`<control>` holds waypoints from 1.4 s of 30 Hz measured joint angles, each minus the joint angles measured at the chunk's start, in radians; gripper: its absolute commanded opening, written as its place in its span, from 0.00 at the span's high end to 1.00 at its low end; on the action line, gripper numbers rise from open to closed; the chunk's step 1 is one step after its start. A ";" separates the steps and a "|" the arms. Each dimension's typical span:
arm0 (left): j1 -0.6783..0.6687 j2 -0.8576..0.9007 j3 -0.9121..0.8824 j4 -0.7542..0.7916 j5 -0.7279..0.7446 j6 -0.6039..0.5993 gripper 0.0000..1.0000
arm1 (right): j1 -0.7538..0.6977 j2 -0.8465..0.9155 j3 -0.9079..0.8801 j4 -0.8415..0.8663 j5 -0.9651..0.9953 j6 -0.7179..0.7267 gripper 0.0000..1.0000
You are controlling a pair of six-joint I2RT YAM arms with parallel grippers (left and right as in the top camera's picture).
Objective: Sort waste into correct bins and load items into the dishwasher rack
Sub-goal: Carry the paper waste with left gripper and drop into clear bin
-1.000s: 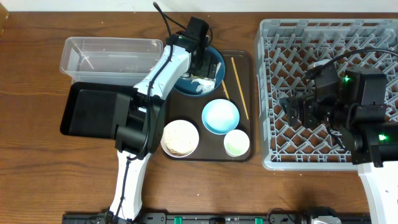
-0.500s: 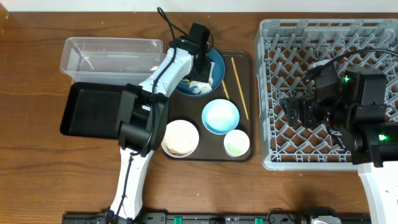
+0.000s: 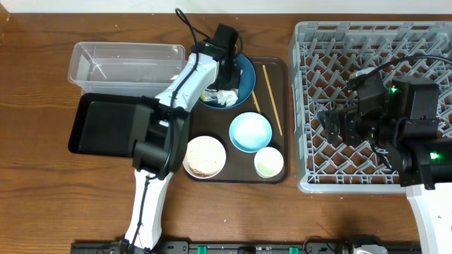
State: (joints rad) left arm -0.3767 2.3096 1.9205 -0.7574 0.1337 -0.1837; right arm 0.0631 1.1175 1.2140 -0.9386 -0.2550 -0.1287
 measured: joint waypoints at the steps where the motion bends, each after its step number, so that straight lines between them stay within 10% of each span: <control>1: 0.000 -0.030 0.000 -0.001 0.001 -0.003 0.94 | 0.000 0.000 0.000 0.000 0.000 0.000 0.01; 18: 0.180 -0.380 0.009 -0.099 0.013 0.010 0.94 | 0.000 0.000 0.000 0.000 0.000 0.000 0.01; 42: 0.397 -0.374 -0.213 0.086 0.012 0.502 0.79 | 0.000 0.000 0.000 0.008 0.000 0.000 0.01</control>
State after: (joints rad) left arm 0.0208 1.9358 1.7077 -0.6716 0.1459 0.3183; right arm 0.0631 1.1175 1.2140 -0.9310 -0.2550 -0.1287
